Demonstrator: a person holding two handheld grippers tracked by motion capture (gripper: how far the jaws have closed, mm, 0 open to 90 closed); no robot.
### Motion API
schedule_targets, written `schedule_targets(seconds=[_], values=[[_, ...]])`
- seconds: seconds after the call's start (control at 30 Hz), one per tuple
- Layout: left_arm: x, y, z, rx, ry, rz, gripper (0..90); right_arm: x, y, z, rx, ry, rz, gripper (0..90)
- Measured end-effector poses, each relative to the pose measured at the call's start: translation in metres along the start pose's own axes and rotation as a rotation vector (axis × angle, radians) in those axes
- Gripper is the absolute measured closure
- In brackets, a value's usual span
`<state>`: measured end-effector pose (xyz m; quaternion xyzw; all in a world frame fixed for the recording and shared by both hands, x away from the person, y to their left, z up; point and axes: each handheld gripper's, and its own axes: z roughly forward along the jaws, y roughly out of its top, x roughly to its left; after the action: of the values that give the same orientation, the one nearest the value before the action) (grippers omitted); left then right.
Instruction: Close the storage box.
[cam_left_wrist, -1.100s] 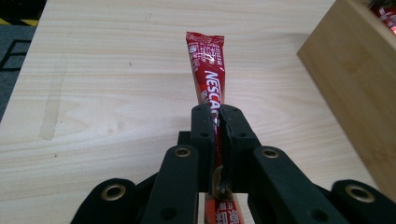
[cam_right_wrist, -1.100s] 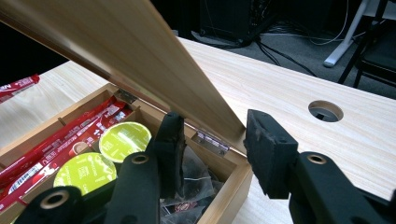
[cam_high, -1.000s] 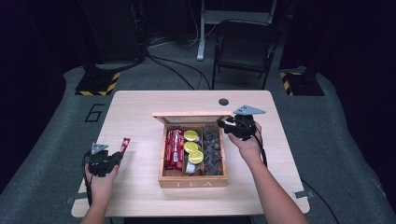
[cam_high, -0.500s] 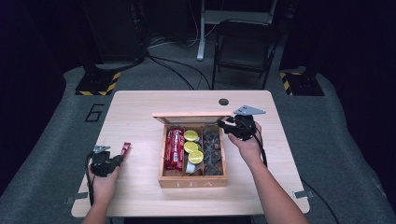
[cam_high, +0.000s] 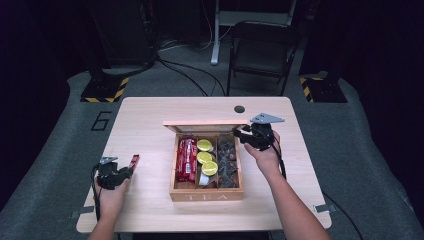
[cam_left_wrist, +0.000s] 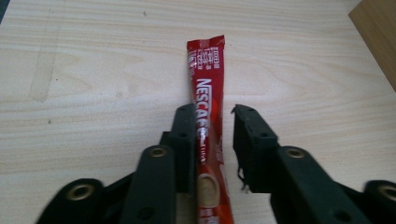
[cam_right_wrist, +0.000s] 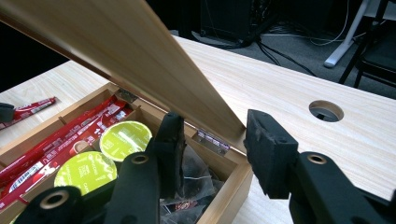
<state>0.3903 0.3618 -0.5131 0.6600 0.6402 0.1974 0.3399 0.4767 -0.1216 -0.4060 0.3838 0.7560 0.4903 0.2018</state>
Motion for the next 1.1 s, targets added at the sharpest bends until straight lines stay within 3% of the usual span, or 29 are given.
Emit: schedule_targets(seconds=[0.17, 0.53, 0.67, 0.9, 1.1], values=[[-0.004, -0.001, 0.000, -0.010, 0.020, 0.025, 58.8, 0.000, 0.000, 0.000, -0.002, -0.001, -0.001, 57.7], [-0.005, 0.000, -0.002, -0.020, 0.036, 0.040, 49.8, 0.000, 0.000, 0.000, -0.001, -0.001, -0.001, 57.6], [-0.009, 0.002, -0.007, -0.037, 0.020, 0.040, 48.0, 0.000, 0.000, 0.000, -0.001, 0.000, -0.001, 57.6], [-0.028, 0.007, -0.017, -0.064, -0.012, 0.099, 47.2, 0.000, 0.000, 0.000, 0.000, 0.000, -0.002, 57.6], [-0.037, 0.010, -0.022, -0.079, -0.052, 0.093, 46.8, 0.000, -0.001, 0.000, 0.000, 0.001, -0.007, 57.6]])
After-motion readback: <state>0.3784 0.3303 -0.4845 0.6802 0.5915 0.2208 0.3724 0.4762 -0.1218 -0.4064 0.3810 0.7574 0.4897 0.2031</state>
